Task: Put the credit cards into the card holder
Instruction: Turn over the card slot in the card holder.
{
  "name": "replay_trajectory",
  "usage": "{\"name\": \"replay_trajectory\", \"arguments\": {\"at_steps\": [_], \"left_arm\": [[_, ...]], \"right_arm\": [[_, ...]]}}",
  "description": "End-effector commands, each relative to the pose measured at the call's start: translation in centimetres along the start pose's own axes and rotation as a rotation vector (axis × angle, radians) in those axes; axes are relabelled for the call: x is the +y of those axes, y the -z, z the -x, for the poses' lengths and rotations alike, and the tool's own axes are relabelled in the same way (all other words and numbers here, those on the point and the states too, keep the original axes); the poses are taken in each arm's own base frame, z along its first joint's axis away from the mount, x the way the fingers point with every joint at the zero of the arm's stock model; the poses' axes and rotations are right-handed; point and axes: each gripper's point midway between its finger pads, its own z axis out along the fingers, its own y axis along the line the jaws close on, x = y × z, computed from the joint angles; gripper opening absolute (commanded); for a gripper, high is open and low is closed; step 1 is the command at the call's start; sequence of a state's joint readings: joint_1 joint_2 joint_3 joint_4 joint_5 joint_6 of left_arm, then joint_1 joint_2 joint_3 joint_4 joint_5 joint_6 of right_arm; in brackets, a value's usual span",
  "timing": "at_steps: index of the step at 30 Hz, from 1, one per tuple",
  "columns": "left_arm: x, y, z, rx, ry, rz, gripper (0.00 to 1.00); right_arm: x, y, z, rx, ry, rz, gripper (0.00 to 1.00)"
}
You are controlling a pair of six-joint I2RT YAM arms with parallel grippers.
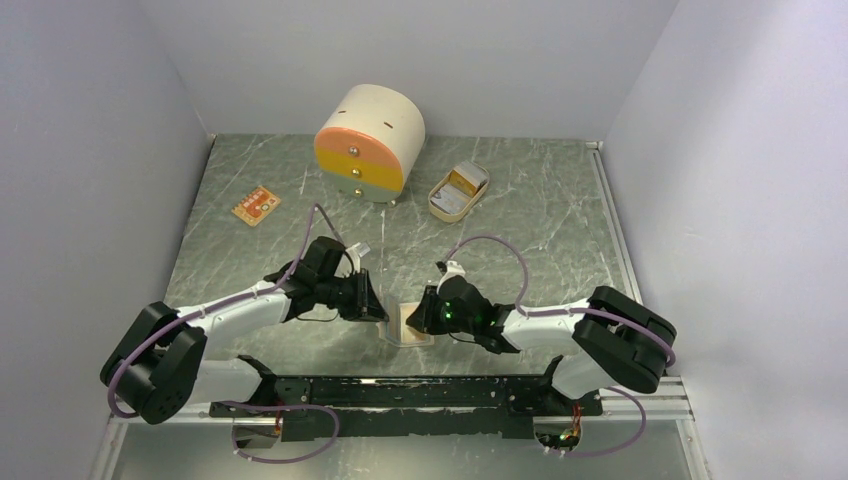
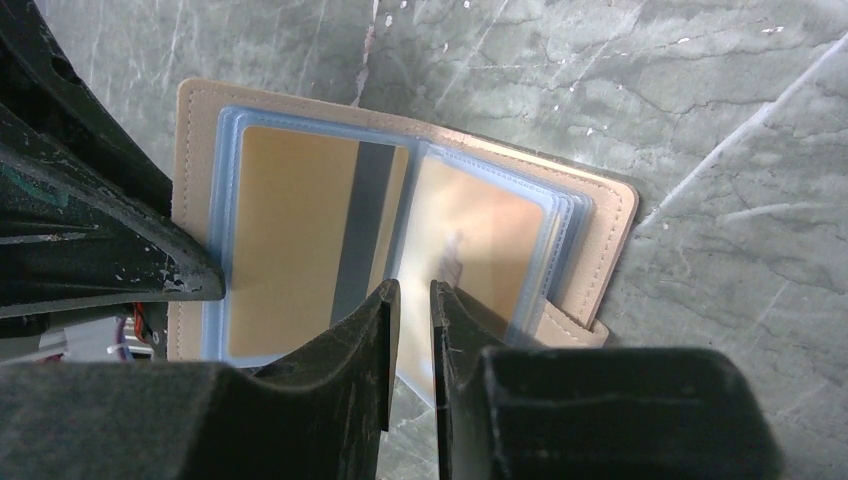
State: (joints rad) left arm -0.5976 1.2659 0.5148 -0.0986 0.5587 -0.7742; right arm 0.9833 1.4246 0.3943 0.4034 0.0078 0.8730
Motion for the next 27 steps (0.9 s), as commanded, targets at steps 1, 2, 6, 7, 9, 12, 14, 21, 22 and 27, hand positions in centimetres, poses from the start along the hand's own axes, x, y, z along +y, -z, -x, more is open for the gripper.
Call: {"name": "replay_trajectory", "arguments": {"at_steps": [1,2,6,7,9,12,14,21,22,27], "left_arm": [[-1.4,-0.1,0.2,-0.001,-0.032,-0.072,0.14],[-1.5,-0.1,0.2,-0.001,-0.037,-0.084,0.1],[-1.6,-0.2,0.1,0.0,-0.033,-0.097,0.09],[-1.4,-0.3,0.1,0.002,-0.032,-0.094,0.09],[-1.4,-0.5,0.0,0.004,-0.031,-0.1,0.09],[-1.9,-0.5,-0.3,0.013,-0.035,-0.139,0.09],[-2.3,-0.5,-0.4,0.018,-0.035,-0.169,0.1],[-2.0,-0.7,-0.2,0.016,-0.036,-0.158,0.09],[-2.0,-0.7,-0.3,0.016,-0.038,-0.163,0.09],[-1.8,-1.2,-0.5,0.024,-0.021,-0.177,0.09]], "right_arm": [[-1.8,0.1,-1.4,0.032,0.003,-0.05,0.22],[-1.9,0.1,-1.4,0.032,0.003,-0.051,0.22],[-1.9,0.1,-1.5,0.033,0.002,-0.052,0.22],[-1.9,0.1,-1.5,0.034,0.001,-0.052,0.22],[-1.8,0.0,-1.5,0.036,0.0,-0.051,0.22],[-1.9,-0.1,-1.6,0.039,-0.005,-0.048,0.22],[-1.9,-0.1,-1.8,0.043,-0.006,-0.047,0.22],[-1.8,-0.2,-1.7,0.044,-0.003,-0.048,0.22],[-1.8,-0.2,-1.7,0.042,-0.004,-0.047,0.22],[-1.7,-0.4,-1.8,0.047,-0.009,-0.041,0.22]]}}
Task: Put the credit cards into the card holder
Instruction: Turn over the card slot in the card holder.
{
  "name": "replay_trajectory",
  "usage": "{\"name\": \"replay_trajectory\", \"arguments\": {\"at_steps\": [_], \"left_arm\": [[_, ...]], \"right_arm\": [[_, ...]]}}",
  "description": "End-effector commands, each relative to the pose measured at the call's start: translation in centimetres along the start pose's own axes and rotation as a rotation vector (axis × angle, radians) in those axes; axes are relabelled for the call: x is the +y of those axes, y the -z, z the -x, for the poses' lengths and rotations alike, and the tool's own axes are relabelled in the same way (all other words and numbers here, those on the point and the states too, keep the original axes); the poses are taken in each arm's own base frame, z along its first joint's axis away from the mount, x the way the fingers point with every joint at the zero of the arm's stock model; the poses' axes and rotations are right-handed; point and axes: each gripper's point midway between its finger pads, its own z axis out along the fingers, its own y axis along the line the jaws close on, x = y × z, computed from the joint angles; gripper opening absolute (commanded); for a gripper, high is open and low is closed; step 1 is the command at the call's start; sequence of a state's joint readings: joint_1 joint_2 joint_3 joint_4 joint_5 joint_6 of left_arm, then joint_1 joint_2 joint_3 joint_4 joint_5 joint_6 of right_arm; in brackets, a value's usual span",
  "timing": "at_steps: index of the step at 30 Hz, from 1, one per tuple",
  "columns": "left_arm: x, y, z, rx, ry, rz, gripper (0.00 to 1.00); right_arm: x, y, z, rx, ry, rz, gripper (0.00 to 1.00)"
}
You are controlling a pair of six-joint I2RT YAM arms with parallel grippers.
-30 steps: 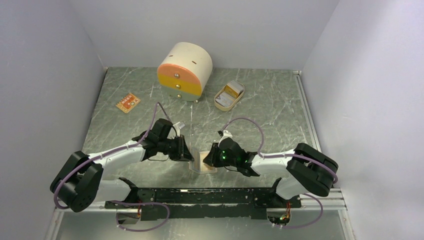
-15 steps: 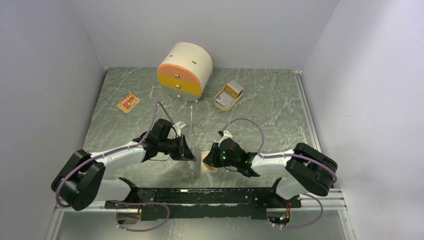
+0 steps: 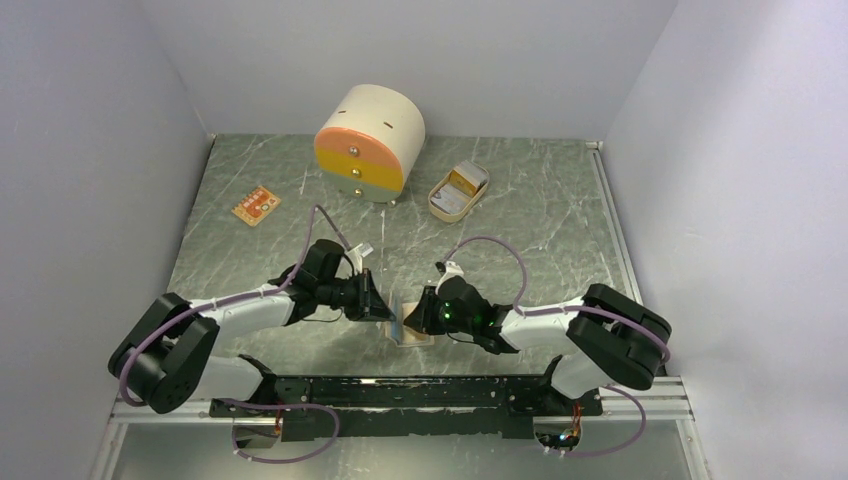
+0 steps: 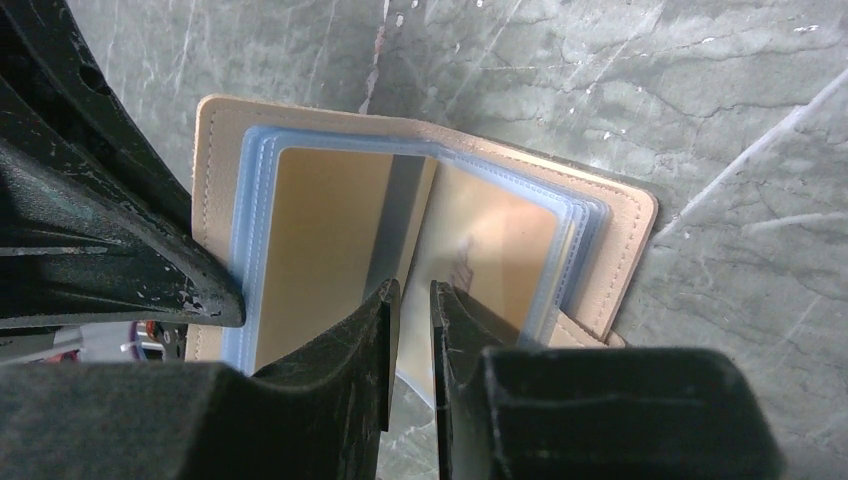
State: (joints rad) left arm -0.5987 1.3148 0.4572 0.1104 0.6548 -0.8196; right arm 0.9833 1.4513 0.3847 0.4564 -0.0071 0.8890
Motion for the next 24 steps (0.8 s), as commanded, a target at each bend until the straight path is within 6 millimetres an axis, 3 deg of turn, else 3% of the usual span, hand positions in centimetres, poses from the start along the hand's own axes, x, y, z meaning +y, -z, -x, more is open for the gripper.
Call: {"name": "replay_trajectory", "arguments": {"at_steps": [1,9,16,20,24], "left_arm": [[-0.2,-0.4,-0.3,0.013,0.0,-0.037,0.09],[2.3,-0.6,0.2,-0.01,0.02,0.115,0.09],[3.1,0.5,1.0,-0.045,0.008,0.229,0.12],[2.9,0.5,0.9,-0.041,0.006,0.217,0.12],[2.7,-0.1,1.1,-0.037,0.01,0.185,0.12]], "right_arm": [[-2.0,0.0,-1.6,0.046,0.006,-0.066,0.22],[-2.1,1.2,-0.3,0.0,0.01,-0.104,0.31],[-2.3,3.8,2.8,-0.108,0.026,-0.193,0.38],[-0.7,5.1,4.7,-0.176,0.039,-0.148,0.42],[1.0,4.7,4.8,-0.157,0.027,-0.093,0.47]]}}
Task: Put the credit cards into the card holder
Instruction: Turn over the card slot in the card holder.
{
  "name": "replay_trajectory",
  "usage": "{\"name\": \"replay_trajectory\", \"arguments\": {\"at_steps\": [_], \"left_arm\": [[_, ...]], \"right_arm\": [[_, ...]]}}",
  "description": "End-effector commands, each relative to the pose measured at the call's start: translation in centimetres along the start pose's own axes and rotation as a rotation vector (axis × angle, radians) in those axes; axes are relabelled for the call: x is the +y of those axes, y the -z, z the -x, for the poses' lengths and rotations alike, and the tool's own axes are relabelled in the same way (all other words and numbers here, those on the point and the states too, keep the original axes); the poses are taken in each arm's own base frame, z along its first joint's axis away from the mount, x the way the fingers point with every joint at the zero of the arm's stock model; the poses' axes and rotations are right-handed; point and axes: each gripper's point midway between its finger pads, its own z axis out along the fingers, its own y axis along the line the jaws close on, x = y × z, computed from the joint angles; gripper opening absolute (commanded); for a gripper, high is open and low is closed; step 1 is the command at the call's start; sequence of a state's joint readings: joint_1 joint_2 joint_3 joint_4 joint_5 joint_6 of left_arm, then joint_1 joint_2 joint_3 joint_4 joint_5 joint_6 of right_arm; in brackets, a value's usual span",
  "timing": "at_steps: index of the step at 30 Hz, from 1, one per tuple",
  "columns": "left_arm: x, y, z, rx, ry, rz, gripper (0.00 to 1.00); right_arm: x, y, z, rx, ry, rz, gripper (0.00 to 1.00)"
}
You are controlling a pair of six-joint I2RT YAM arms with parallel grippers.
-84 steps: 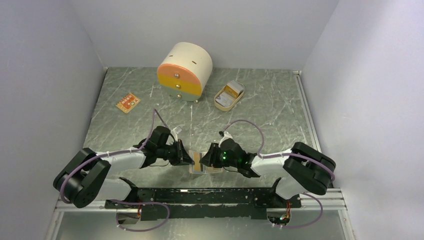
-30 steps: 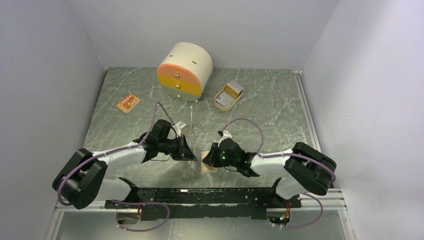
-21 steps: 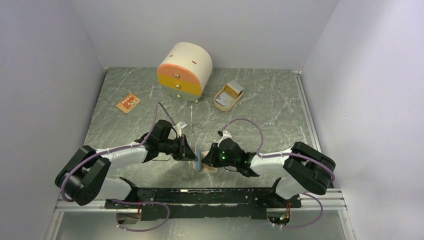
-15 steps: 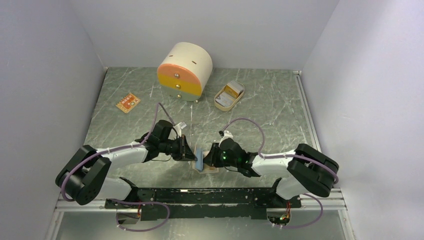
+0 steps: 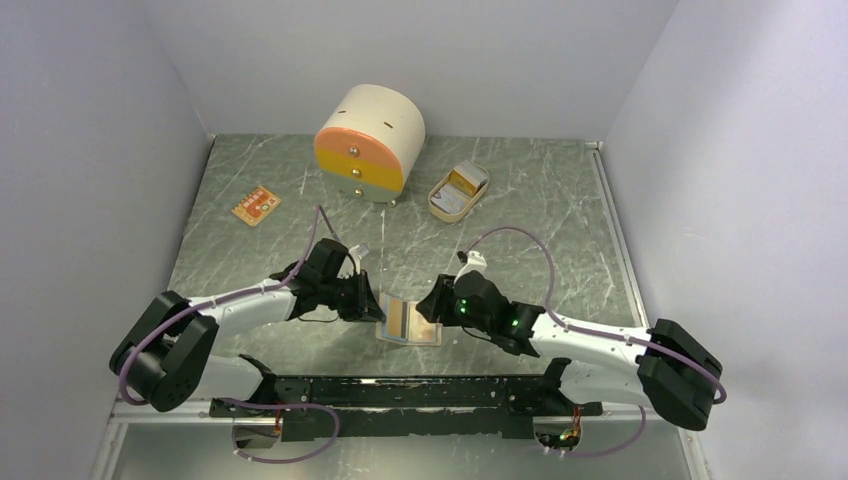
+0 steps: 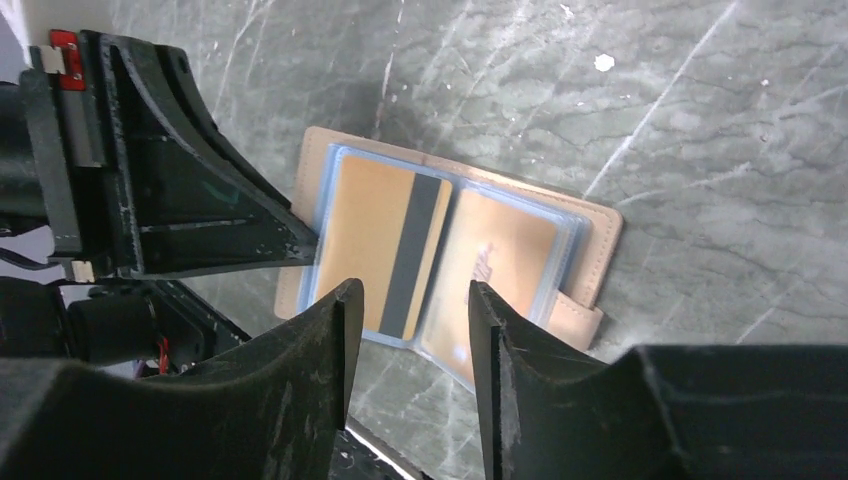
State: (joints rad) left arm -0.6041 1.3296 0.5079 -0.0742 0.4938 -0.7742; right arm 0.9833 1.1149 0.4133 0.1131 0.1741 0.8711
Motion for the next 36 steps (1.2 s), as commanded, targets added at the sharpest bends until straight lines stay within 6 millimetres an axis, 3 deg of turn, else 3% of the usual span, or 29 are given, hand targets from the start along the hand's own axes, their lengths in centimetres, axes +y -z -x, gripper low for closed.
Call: {"name": "replay_trajectory", "arguments": {"at_steps": [1,3,8,13,17,26,36], "left_arm": [[-0.7,-0.3,0.7,-0.013,-0.02,-0.021,0.11],[-1.1,-0.4,0.8,-0.01,-0.02,-0.04,0.09],[-1.6,0.7,1.2,-0.034,-0.028,-0.016,0.09],[-3.2,1.6,1.6,-0.044,-0.042,-0.06,0.09],[-4.4,1.2,1.4,-0.026,-0.047,-0.119,0.09],[-2.9,-0.6,0.7,0.009,-0.02,-0.08,0.09],[-0.6,-0.4,1.5,-0.026,-0.012,0.082,0.09]], "right_arm": [[1.1,-0.3,0.3,0.007,0.003,0.009,0.48],[0.5,-1.0,-0.3,0.028,-0.001,-0.018,0.46],[-2.0,-1.8,-1.3,0.049,0.047,-0.119,0.31],[-3.0,-2.9,-2.8,0.083,0.057,-0.124,0.28],[-3.3,-3.7,-4.2,0.121,0.056,-0.115,0.27],[-3.9,-3.9,-5.0,0.128,0.046,-0.104,0.28],[-3.5,-3.0,-3.9,0.1,0.045,-0.11,0.32]]}}
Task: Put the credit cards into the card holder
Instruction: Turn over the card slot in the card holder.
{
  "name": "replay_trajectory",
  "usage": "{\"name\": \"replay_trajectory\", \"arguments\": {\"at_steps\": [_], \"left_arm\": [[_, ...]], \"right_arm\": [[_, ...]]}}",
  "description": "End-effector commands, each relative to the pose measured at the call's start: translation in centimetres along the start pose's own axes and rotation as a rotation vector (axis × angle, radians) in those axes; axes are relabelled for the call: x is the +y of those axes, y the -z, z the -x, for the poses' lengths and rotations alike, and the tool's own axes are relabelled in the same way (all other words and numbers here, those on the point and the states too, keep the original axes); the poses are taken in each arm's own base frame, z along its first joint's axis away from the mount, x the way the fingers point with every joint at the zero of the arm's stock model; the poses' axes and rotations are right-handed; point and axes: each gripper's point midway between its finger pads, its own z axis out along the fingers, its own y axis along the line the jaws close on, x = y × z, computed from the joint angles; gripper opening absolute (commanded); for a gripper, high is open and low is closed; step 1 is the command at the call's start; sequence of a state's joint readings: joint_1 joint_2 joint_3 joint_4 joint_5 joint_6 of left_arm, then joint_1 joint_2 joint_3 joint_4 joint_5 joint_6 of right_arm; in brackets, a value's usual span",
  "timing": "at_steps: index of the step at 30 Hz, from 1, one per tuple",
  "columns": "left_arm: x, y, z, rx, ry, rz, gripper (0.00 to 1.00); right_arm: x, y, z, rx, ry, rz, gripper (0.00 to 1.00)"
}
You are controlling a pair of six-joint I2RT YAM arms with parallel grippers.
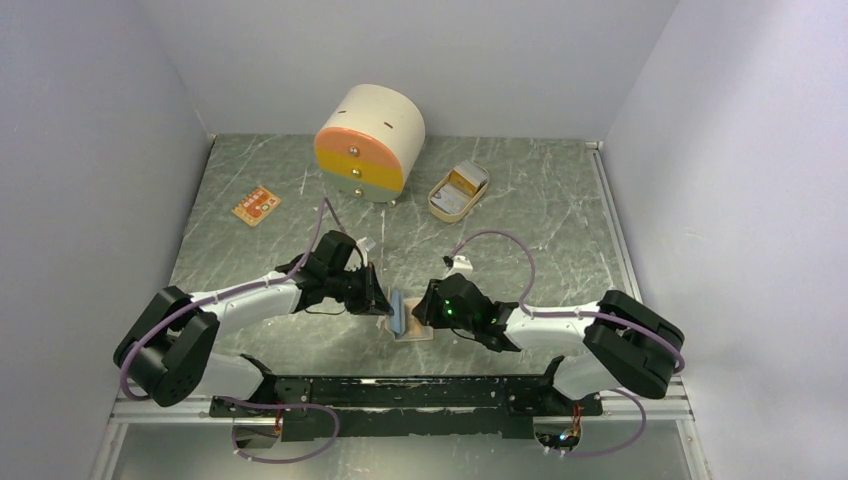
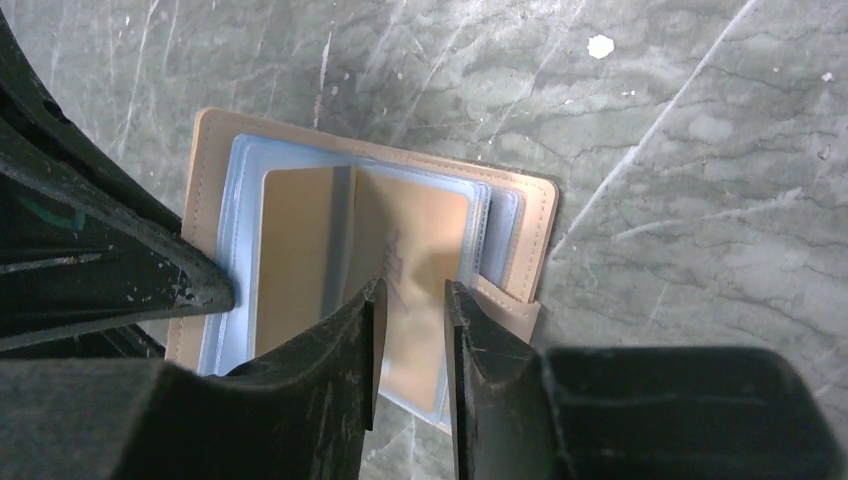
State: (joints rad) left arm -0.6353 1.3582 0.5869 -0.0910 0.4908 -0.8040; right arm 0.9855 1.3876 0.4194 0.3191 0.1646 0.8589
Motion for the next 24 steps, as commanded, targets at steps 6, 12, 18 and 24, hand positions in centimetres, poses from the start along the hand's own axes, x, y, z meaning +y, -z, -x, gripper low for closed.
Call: {"name": "replay_trajectory", "arguments": {"at_steps": [6,12,18,24], "left_arm": [[1.8,-0.4,-0.1,-0.011,0.001,0.081,0.09],[1.6,-0.7,0.1,-0.006,-0.001,0.072,0.09],[1.5,-0.1,0.2,-0.021,-0.008,0.083,0.09],[1.6,0.4,0.3,-0.028,-0.005,0.1,0.19]], "right_arm": [[-1.1,2.4,0.2,-0.003,0.006,-0.047,0.39],[0.6,3.5,1.9,-0.039,-0.011,-0.005,0.43],[2.0,4.2,3.2,-0.069,0.006,0.034,0.43],[3.1,2.0,1.9,0.005,0.059,0.074,0.4]]}}
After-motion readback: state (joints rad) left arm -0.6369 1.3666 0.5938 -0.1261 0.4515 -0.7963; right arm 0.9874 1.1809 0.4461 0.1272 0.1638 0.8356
